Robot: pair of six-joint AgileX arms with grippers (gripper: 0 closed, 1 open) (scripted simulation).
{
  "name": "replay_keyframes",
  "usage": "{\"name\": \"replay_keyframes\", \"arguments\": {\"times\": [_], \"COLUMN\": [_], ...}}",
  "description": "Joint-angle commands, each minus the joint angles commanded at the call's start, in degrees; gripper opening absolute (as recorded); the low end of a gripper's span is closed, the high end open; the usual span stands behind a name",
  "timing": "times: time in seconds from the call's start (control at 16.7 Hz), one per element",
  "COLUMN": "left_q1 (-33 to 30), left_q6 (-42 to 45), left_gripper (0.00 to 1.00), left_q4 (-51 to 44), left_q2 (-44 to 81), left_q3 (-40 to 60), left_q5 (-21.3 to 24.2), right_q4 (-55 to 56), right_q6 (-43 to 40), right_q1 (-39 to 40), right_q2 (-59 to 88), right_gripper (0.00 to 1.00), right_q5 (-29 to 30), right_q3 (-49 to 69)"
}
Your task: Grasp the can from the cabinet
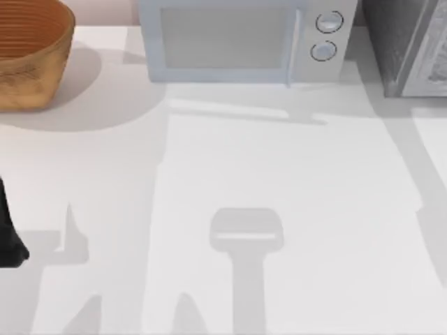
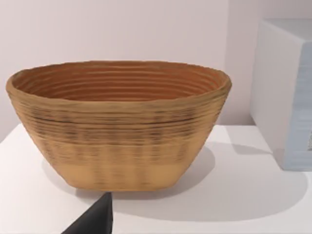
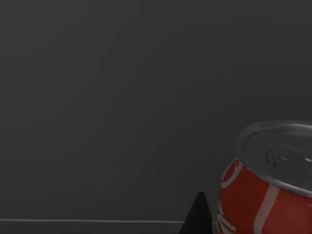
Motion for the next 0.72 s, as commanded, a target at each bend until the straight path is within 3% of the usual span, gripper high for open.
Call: {"name": "replay_keyframes", "arguments": {"times": [0.48, 0.72], "left_q1": [0.0, 0.0], "left_q6": [0.0, 0.0], "left_gripper": [1.00, 1.00], "left_q4": [0.0, 0.0], "left_q2": [0.0, 0.0], "left_q3": [0.0, 0.0], "left_q5": [0.0, 0.0], "right_q4": [-13.3, -15.1], "right_q6": [0.0, 0.0], "right_q1": [5.8, 6.5], "right_q2": [-21.3, -23.8], "right_gripper": [0.00, 0.00], "right_q5": [5.8, 6.8], "right_q3": [-8.0, -9.1]}}
